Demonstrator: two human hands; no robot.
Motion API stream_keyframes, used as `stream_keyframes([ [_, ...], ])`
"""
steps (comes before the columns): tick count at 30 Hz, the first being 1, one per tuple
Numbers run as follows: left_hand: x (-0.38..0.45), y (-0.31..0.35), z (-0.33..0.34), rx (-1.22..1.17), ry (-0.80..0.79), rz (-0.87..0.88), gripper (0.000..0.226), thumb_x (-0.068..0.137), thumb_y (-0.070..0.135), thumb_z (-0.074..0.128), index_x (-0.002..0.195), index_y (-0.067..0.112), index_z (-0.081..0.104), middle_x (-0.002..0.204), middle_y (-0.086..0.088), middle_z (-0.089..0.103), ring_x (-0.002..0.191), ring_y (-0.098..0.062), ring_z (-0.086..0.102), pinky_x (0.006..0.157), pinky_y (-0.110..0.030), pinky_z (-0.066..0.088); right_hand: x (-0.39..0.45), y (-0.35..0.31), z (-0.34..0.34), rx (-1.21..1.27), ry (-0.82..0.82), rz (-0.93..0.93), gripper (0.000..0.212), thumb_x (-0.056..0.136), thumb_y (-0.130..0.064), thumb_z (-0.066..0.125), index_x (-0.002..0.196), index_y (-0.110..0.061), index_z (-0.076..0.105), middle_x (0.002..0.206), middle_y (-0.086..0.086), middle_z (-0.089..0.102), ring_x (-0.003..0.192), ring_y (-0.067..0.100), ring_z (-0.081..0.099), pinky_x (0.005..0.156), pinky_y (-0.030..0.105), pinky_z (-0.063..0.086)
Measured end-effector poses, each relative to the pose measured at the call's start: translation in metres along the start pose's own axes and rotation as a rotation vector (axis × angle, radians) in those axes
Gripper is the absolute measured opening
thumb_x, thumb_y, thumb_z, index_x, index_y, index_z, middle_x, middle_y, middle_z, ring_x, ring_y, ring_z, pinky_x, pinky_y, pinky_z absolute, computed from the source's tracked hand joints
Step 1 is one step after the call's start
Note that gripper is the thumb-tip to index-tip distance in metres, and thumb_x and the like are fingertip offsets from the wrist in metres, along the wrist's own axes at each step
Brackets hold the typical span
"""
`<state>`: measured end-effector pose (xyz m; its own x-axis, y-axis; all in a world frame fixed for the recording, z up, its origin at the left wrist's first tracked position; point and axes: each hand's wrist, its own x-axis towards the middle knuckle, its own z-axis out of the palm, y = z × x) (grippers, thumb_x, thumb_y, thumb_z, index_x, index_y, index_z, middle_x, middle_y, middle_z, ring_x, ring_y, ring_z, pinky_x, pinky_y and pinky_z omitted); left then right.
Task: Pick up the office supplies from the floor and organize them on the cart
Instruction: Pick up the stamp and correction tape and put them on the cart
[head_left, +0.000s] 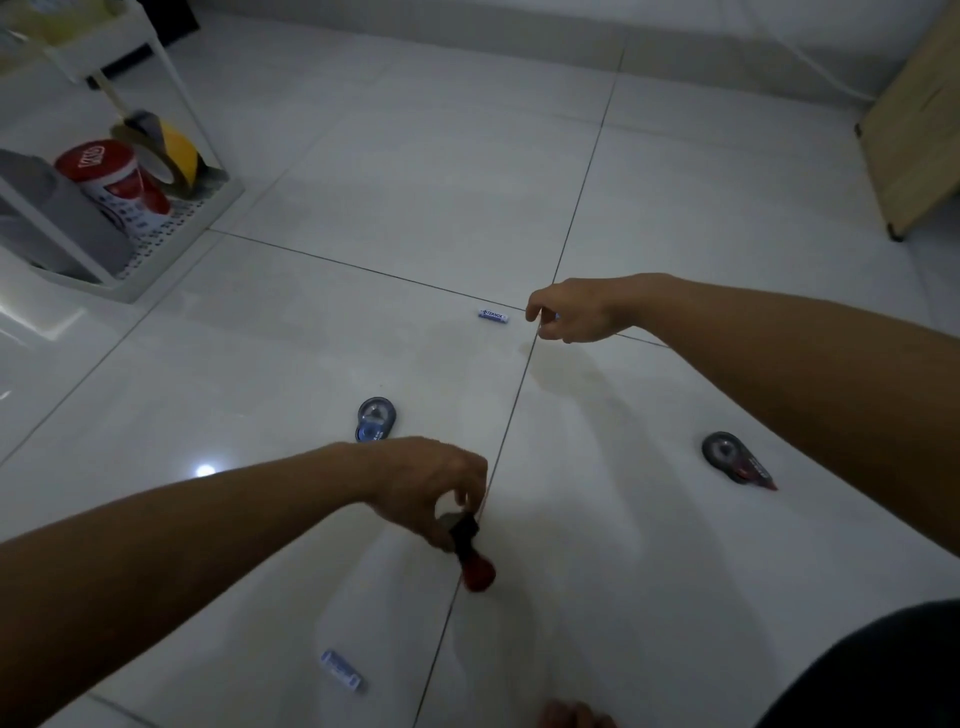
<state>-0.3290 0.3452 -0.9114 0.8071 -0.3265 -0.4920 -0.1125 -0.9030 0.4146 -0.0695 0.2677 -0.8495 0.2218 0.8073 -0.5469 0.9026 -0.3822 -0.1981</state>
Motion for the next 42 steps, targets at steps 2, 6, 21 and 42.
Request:
stream_keyframes([
  [2,-0.005,-0.008,-0.005,-0.15,0.099,-0.07,0.034,0.082,0.038,0.075,0.105,0.023,0.055,0.11,0.009,0.06,0.096,-0.009,0.059,0.079,-0.028,0.052,0.0,0.0,0.001,0.015,-0.007,0.005,0.038,0.103,-0.03,0.046,0.139,-0.017,0.045,0.128,0.001,0.058,0.096,0.017,0.057,0.091,0.032,0.044],
  [6,-0.009,-0.014,-0.015,-0.466,0.334,-0.208,0.028,0.085,0.034,0.074,0.098,0.024,0.052,0.101,0.008,0.068,0.094,-0.006,0.068,0.08,-0.033,0.059,-0.001,-0.005,0.0,0.166,-0.042,-0.003,0.037,0.101,-0.026,0.05,0.136,-0.014,0.048,0.125,0.002,0.06,0.098,0.019,0.068,0.093,0.037,0.051],
  [21,0.004,-0.007,-0.028,-1.441,0.813,-0.472,0.037,0.095,0.034,0.062,0.118,0.008,0.051,0.119,-0.01,0.068,0.099,-0.019,0.072,0.082,-0.038,0.06,0.012,-0.03,-0.005,0.713,-0.179,-0.117,0.019,0.091,-0.011,0.069,0.108,-0.003,0.068,0.103,0.014,0.07,0.086,0.02,0.069,0.076,0.032,0.057],
  [42,-0.043,-0.069,0.018,0.219,0.051,-0.63,0.093,0.082,0.024,0.076,0.154,0.021,0.017,0.157,-0.005,0.016,0.123,-0.031,0.049,0.09,-0.038,0.047,0.022,-0.028,0.01,0.348,0.132,-0.14,0.033,0.075,-0.01,0.082,0.103,-0.02,0.068,0.104,-0.001,0.066,0.085,0.009,0.06,0.07,0.022,0.046],
])
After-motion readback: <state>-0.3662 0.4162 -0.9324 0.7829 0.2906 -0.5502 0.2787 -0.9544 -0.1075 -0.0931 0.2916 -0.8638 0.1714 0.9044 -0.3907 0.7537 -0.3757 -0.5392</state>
